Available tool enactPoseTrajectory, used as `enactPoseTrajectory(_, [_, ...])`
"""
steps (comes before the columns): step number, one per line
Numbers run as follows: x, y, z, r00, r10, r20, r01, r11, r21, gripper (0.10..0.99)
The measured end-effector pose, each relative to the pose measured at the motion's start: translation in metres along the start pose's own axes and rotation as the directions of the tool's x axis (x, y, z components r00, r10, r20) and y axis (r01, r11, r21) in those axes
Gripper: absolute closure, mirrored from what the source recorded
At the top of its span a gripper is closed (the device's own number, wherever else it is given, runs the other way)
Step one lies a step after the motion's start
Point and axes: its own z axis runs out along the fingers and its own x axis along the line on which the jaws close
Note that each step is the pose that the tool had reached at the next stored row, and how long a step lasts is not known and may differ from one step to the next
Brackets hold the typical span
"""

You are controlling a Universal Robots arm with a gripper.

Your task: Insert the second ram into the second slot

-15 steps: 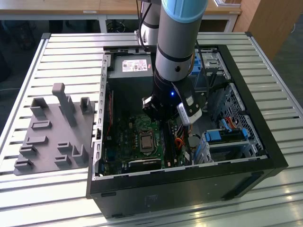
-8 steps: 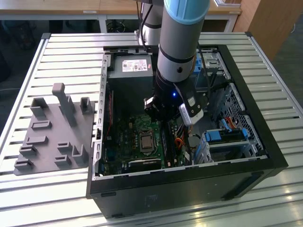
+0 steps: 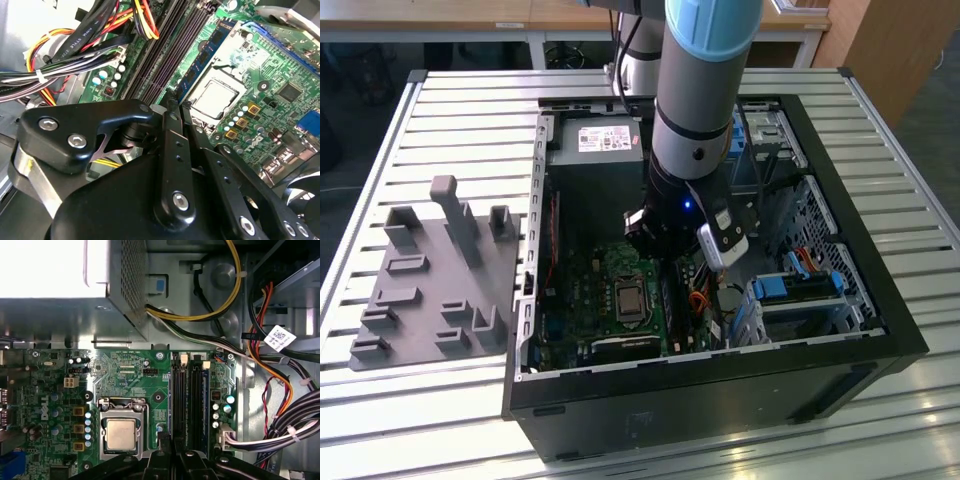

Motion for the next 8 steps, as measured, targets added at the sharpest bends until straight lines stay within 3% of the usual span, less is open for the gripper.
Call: enactPoseTrajectory(8, [-0.0031, 0.0001, 0.0008, 1.0, 0.0, -0.0014, 0.0, 1.0, -0.001, 0.949])
